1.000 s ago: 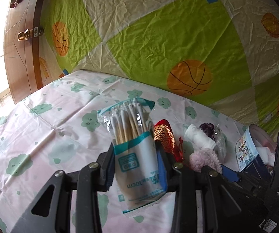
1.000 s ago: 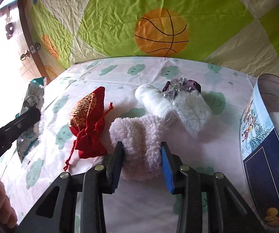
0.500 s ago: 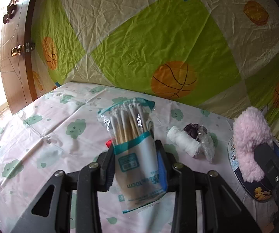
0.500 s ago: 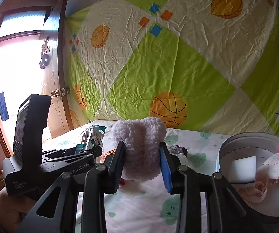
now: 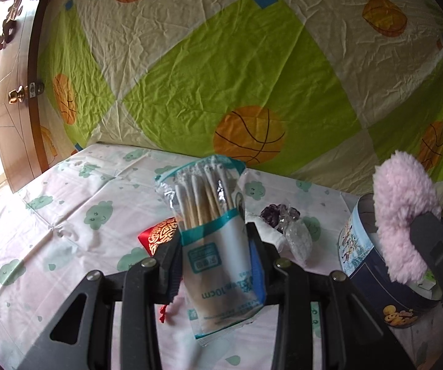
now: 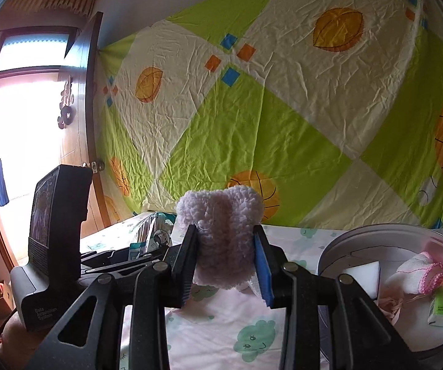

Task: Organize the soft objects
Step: 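Carry the swab pack and pink puff over the tin with both grippers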

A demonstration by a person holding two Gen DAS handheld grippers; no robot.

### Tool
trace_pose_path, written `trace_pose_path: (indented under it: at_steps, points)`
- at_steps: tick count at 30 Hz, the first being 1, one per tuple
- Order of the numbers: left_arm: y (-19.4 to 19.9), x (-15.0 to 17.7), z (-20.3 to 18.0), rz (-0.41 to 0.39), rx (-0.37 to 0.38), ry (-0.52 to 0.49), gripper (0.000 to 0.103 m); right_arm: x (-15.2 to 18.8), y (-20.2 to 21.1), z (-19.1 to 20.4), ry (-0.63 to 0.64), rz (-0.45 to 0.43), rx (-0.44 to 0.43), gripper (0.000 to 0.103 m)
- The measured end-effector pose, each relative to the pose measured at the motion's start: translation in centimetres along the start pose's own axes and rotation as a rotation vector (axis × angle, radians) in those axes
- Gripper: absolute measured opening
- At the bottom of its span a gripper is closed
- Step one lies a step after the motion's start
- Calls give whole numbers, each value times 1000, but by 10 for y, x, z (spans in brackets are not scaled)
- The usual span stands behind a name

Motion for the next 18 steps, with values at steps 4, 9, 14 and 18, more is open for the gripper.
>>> trace_pose_path:
  at_steps: [4,9,14,18]
  points:
    - [4,-2,-12,-11,10,-16,36,0,5,-6,5,-7,19,37]
    - [4,-2,-25,-8,17,-34,36,0,7,-21,-25,-1,33,37]
    - [7,-1,-39,-8,27,-51,36,-2,16,-30,-21,-21,54,37]
    - [10,-2,-51,-15,33,-71,36,-3,22,-40,-25,-23,69,37]
Point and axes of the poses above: each gripper's, at about its wrist camera, not at the fingertips, and y roughly against the way its jaws point, z to its left, x to its underside, the point moved 3 cm from there along -y, roughly the way its jaws point, and after that the axes turned 1 degree about z, right-handed, at the moved point
